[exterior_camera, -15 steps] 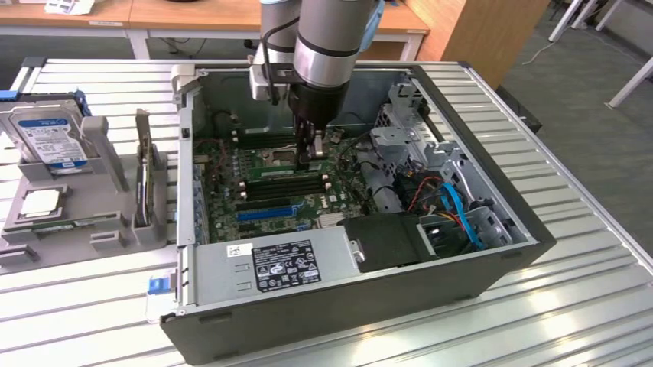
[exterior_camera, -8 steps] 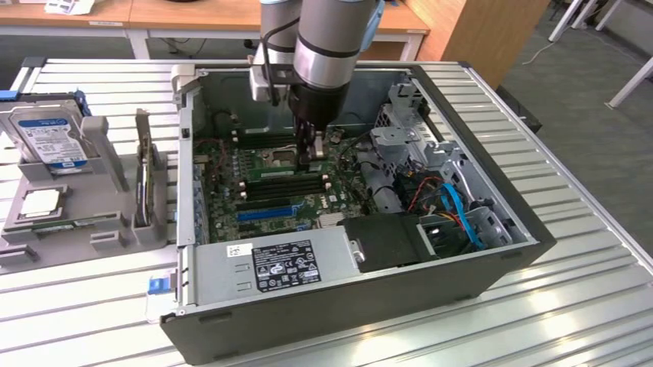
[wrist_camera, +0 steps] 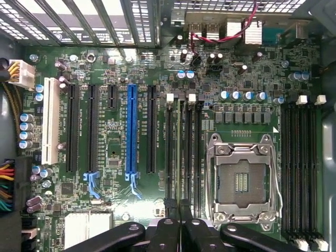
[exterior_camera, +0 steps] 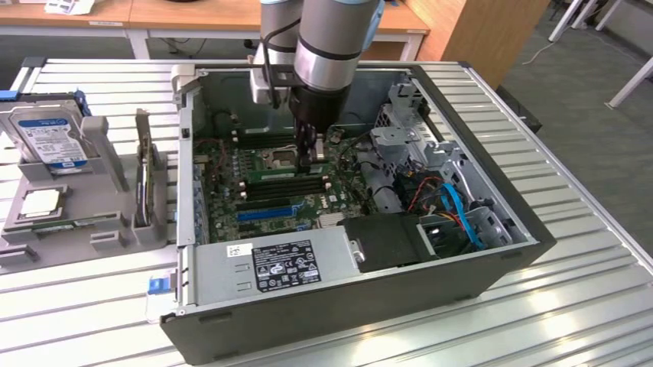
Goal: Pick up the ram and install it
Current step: 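Insert the ram into the slot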
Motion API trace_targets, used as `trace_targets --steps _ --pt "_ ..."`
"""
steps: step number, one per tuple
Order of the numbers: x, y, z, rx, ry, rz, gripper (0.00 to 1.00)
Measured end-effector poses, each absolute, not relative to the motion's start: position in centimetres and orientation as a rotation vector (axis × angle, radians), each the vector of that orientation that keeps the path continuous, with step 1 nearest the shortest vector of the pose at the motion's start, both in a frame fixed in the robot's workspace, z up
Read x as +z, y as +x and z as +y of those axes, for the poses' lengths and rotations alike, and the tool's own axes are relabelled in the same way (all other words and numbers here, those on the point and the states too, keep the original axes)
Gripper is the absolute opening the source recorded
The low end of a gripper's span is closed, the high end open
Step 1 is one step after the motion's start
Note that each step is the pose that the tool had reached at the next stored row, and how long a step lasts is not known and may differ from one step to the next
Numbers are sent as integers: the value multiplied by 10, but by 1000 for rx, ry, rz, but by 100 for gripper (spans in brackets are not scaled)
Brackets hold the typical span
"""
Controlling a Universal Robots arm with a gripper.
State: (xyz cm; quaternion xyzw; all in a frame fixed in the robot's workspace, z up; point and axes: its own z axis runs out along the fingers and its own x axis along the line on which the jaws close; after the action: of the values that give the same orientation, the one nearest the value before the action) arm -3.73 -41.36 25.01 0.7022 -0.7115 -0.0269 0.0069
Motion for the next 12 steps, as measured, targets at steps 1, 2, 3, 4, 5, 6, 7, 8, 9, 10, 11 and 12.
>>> trace_targets --steps 1,2,3,4,5,6,7,8,9,10,11,12 --pt "250 -37 -414 -84 2196 -2225 12" --pt "250 -37 -414 -84 2196 -2226 12" --pt "250 -37 -414 -84 2196 -2226 12" --pt "250 -37 -414 -84 2196 -2226 12" --pt "250 -37 -414 -84 2196 -2225 12" --pt "250 -37 -414 -84 2196 -2225 12" --pt "250 -37 -414 -84 2196 -2225 12" --pt "250 -37 -414 -84 2196 -2225 12" --pt "250 -37 -414 -84 2196 -2225 12" --pt "249 -37 -414 -84 2196 -2225 12" --pt "246 -37 -414 -84 2196 -2225 12" --pt "244 -37 -414 -84 2196 -2225 12"
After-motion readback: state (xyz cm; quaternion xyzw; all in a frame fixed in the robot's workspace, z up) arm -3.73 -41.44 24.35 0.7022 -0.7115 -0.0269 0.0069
